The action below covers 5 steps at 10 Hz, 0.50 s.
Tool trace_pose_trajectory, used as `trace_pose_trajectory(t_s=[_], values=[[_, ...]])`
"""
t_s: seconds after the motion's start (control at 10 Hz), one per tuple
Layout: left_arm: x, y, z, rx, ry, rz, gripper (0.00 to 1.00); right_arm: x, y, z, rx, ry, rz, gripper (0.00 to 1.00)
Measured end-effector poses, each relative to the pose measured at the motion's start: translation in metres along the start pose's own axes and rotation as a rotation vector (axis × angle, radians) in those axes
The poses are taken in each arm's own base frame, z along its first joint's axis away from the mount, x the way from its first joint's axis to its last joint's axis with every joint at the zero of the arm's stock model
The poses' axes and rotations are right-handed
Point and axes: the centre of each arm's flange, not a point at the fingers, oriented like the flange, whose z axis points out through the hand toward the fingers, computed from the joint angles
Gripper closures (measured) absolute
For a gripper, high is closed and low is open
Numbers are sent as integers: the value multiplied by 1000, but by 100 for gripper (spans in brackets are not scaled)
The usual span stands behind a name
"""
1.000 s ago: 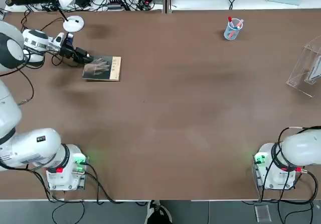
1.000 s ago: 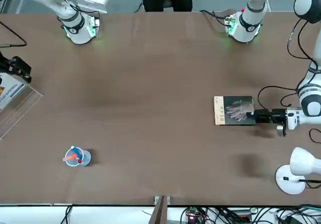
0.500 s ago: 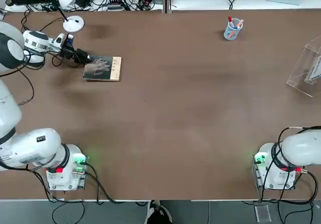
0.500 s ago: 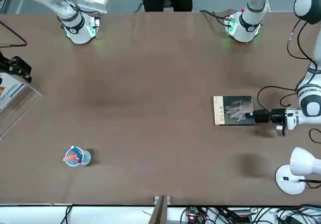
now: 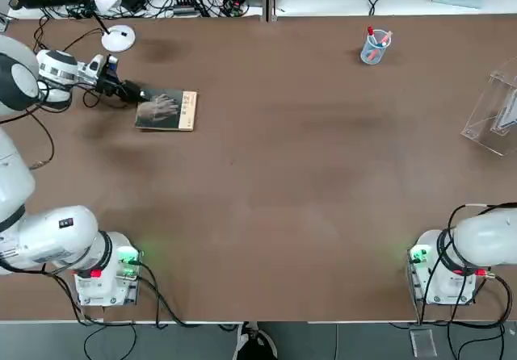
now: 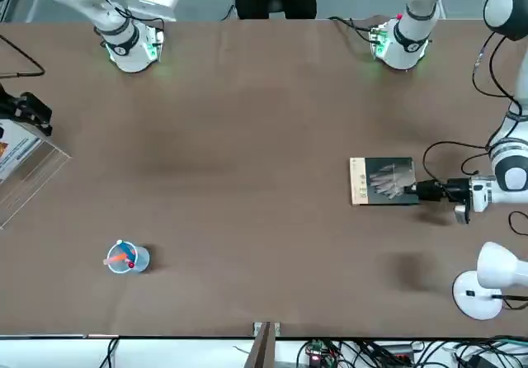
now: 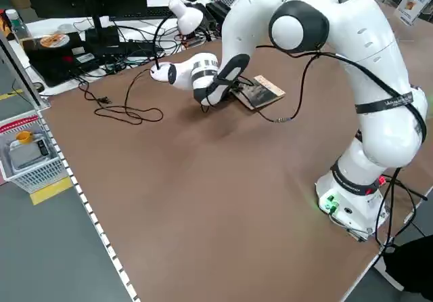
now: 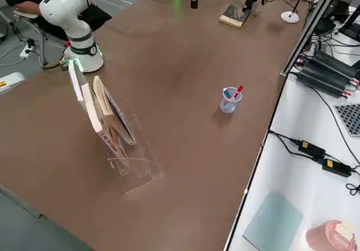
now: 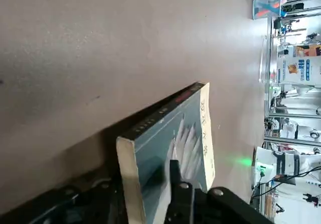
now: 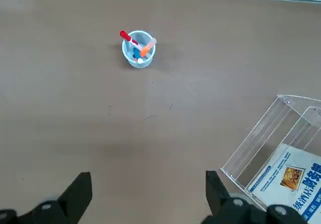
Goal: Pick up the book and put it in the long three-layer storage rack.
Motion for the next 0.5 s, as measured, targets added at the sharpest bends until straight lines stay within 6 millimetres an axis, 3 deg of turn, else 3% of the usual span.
trace_pose_trajectory(t_s=[0.2,0.5], values=[[-1,0,-2,-6,1,15,96,0,0,0,0,0,0,0],[-1,0,-3,-13,-1,19,97,0,0,0,0,-1,0,0]])
